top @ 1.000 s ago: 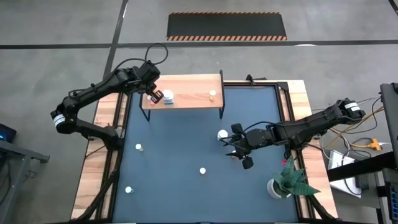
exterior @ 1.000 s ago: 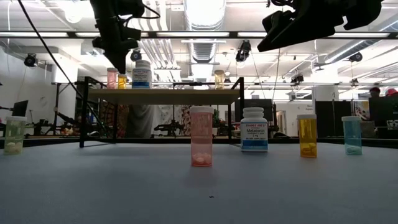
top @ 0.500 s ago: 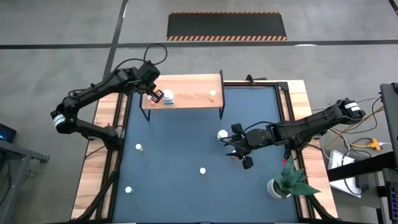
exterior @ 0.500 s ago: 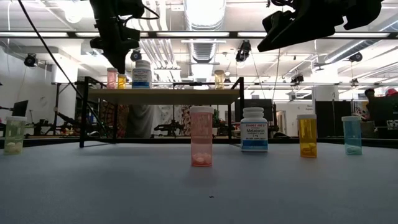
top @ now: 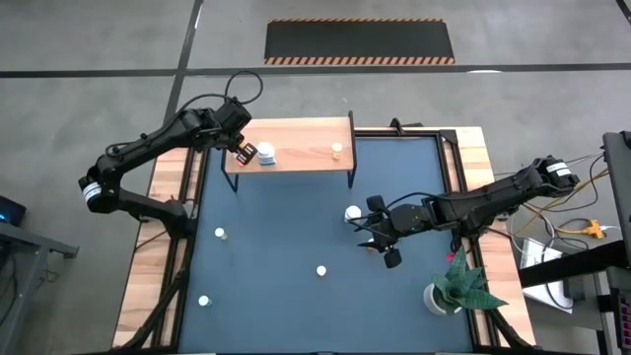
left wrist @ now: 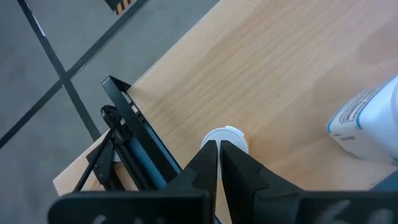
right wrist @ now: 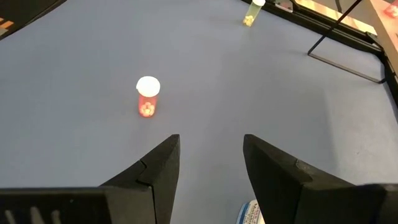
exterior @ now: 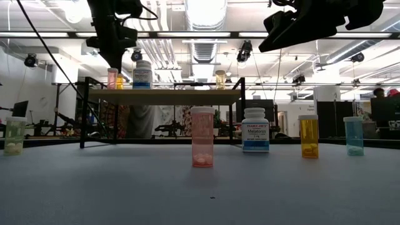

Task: Pick and place medicine bottles onto shelf by color
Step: Put the left orange pill bottle on the shelf, then put the pink pill bottle on the shelf

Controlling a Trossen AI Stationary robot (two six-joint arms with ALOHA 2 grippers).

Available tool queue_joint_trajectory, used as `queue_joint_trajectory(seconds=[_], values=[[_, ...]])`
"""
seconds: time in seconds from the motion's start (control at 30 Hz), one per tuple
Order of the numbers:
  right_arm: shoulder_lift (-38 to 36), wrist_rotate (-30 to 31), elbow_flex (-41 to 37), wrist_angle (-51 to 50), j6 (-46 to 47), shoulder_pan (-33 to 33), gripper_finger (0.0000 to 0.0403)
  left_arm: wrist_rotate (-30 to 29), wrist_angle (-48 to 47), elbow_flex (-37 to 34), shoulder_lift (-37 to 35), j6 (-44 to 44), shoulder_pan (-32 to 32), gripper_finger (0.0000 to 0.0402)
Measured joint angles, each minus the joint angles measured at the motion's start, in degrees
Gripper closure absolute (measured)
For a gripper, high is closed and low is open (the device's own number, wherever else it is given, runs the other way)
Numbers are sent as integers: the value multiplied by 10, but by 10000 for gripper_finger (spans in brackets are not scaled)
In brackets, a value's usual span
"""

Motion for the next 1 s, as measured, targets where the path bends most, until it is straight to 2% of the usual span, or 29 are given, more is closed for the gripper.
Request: queue_joint_trajectory(seconds=[0.6, 0.77, 0.9, 1.0], values=[[0, 1, 0, 0, 0, 0, 234, 3, 6, 0, -8, 0, -1, 396], [0, 1, 0, 0, 0, 0, 234, 10, 9, 35, -16, 0, -4, 396], [0, 1, 0, 0, 0, 0, 234, 42, 28, 50, -31, -14, -29, 396], [0, 1, 0, 0, 13, 0, 234, 60, 53, 48, -50, -29, -82, 396]])
